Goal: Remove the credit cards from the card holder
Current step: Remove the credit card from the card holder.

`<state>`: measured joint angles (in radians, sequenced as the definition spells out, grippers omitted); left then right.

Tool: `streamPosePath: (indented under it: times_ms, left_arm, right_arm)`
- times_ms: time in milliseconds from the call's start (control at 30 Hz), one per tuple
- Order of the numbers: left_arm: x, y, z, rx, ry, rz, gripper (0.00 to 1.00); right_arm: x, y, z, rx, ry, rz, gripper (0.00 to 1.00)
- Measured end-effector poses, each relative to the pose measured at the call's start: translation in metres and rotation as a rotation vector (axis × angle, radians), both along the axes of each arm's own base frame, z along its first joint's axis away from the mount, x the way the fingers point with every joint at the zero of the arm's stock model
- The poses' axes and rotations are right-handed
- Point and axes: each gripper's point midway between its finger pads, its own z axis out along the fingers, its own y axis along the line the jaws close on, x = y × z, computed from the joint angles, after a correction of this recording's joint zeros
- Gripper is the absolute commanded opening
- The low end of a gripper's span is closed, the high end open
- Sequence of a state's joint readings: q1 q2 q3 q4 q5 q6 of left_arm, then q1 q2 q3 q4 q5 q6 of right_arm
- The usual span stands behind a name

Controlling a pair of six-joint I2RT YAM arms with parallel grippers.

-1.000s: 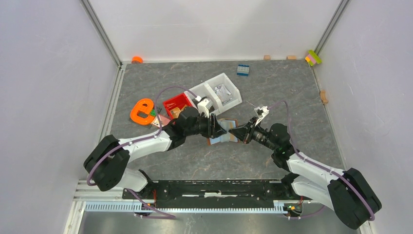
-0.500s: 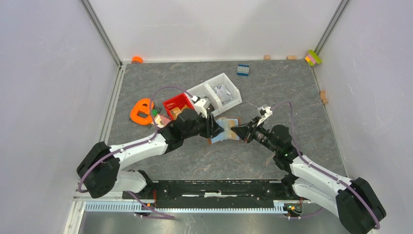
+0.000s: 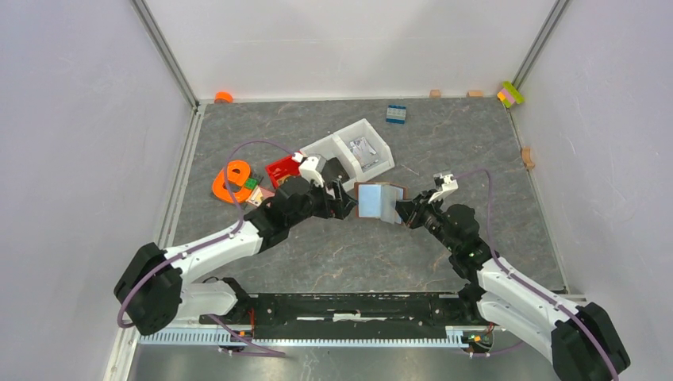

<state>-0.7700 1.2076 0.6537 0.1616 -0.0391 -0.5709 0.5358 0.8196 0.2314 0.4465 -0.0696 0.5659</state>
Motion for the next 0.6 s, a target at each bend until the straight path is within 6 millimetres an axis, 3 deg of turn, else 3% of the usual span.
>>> streamPosePath:
  times_ms: [100,333,600]
  left_arm:
    - [-0.009,-0.016,-0.002,-0.022,0.006,-0.090,1.00]
    - [-0.023,-0.035,-0.038,0.015,0.108,-0.197,1.00]
    - [-0.033,-0.057,-0.010,-0.098,0.047,-0.324,0.98]
  right_arm:
    - [-0.001,0.003,-0.006,-0.010,0.016,0.020,0.00]
    - [-0.009,0.016,0.001,0.015,-0.003,0.107,0.00]
    - [-0.012,0.025,0.003,0.032,-0.016,0.161,0.00]
